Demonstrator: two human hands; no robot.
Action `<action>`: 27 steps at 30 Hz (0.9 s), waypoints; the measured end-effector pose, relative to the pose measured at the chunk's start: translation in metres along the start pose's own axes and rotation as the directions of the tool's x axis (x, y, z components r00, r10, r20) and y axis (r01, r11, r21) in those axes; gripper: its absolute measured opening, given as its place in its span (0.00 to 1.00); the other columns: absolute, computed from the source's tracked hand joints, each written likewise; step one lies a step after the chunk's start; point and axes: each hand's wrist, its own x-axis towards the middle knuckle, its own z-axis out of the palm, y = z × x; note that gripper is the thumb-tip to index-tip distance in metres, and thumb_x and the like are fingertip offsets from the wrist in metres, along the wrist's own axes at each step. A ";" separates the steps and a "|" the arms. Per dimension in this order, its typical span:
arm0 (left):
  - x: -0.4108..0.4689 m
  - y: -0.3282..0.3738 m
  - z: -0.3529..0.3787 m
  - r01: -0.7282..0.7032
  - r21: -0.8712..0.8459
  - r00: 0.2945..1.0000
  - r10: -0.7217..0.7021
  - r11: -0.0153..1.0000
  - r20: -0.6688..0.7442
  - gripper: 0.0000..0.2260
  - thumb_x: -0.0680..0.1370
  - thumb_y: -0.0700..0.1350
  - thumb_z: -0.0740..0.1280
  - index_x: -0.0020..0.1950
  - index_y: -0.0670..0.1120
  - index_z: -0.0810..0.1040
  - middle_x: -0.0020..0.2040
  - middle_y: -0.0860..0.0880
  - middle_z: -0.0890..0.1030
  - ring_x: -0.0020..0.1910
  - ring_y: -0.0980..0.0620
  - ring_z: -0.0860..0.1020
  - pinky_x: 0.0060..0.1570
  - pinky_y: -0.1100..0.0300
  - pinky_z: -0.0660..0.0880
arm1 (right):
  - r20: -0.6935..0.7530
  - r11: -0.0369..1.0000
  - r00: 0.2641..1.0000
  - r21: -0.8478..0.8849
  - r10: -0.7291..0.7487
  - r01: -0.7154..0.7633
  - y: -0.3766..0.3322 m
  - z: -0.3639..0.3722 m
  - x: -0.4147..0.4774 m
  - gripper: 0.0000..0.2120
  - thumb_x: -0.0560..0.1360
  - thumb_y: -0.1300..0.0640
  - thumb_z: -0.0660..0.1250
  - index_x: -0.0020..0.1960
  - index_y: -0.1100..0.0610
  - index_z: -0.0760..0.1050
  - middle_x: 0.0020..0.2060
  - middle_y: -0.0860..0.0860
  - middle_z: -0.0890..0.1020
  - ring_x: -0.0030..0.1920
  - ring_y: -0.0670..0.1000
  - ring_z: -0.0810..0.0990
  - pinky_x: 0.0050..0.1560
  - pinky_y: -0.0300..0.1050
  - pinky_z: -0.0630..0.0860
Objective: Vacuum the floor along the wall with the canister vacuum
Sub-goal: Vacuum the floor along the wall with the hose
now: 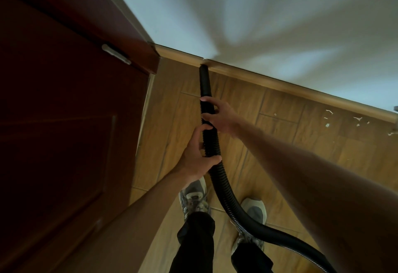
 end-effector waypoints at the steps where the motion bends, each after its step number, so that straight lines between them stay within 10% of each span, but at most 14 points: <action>1: 0.000 0.001 0.002 0.009 0.006 1.000 -0.009 1.000 0.019 0.30 0.74 0.34 0.71 0.63 0.64 0.68 0.58 0.44 0.75 0.57 0.42 0.79 0.45 0.40 0.83 | -0.007 0.999 1.000 0.035 0.018 -0.017 0.003 -0.003 -0.003 0.24 0.77 0.61 0.65 0.71 0.46 0.69 0.56 0.53 0.77 0.50 0.52 0.81 0.47 0.48 0.83; 4: 0.003 0.004 0.007 0.027 0.043 0.995 -0.031 0.999 0.097 0.29 0.75 0.33 0.71 0.65 0.63 0.67 0.56 0.44 0.76 0.54 0.43 0.81 0.46 0.39 0.82 | -0.035 0.985 0.995 0.148 0.090 -0.084 0.014 -0.012 -0.011 0.24 0.78 0.61 0.65 0.72 0.47 0.68 0.56 0.53 0.77 0.46 0.49 0.80 0.32 0.37 0.78; 13: 0.007 0.003 0.025 0.046 0.242 0.949 -0.118 0.969 0.291 0.29 0.74 0.34 0.72 0.65 0.62 0.68 0.59 0.43 0.76 0.55 0.43 0.80 0.42 0.42 0.83 | -0.102 0.893 0.960 0.403 0.262 -0.201 0.058 -0.030 -0.051 0.24 0.80 0.61 0.63 0.74 0.46 0.65 0.59 0.54 0.77 0.47 0.47 0.80 0.27 0.33 0.75; 27: 0.003 0.014 0.067 0.044 0.451 0.848 -0.272 0.891 0.456 0.30 0.75 0.37 0.72 0.67 0.63 0.65 0.59 0.46 0.74 0.52 0.44 0.81 0.42 0.44 0.84 | -0.193 0.669 0.878 0.722 0.438 -0.175 0.108 -0.045 -0.098 0.21 0.79 0.61 0.65 0.69 0.44 0.73 0.53 0.54 0.82 0.51 0.54 0.82 0.46 0.49 0.77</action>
